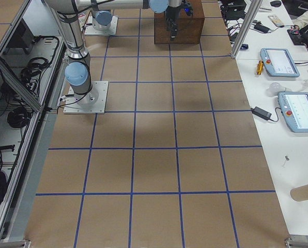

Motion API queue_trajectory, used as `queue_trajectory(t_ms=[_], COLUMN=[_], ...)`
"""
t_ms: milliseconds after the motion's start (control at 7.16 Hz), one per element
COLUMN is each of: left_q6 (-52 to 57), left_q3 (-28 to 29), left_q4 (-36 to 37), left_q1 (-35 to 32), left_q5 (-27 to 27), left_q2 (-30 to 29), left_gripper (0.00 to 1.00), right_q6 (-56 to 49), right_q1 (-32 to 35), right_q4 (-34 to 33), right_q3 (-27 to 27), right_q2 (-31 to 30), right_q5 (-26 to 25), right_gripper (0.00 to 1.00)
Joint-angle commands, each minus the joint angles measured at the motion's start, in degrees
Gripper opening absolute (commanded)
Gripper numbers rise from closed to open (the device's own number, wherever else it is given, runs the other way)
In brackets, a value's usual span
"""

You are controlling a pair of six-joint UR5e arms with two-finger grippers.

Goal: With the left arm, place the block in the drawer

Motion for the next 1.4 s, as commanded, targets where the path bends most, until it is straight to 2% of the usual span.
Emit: queue_trajectory(t_ms=[0, 279, 559, 698, 838, 1257], left_q6=[-0.4, -1.5, -2.2, -6.1, -17.7, -45.3], left_q3=[0.0, 1.1, 3.9, 5.1, 4.4, 4.4], left_q4=[-1.0, -7.9, -19.4, -24.9, -25.7, -25.8], left_q1=[-0.5, -0.9, -0.5, -0.9, -1.3, -10.0], left_q5=[0.0, -3.7, -2.9, -0.4, 2.5, 4.9], left_q2=[1.5, 5.6, 10.9, 13.7, 15.7, 19.8], left_gripper=[0.95, 0.94, 0.95, 0.96, 1.00, 1.00], right_q6=[0.0, 0.0, 0.0, 0.0, 0.0, 0.1], right_q1=[0.0, 0.0, 0.0, 0.0, 0.0, 0.0], right_q4=[0.0, 0.0, 0.0, 0.0, 0.0, 0.0], right_q3=[0.0, 0.0, 0.0, 0.0, 0.0, 0.0], right_q2=[0.0, 0.0, 0.0, 0.0, 0.0, 0.0], right_q5=[-0.1, 0.0, 0.0, 0.0, -0.1, 0.0], right_gripper=[1.00, 1.00, 1.00, 1.00, 1.00, 1.00])
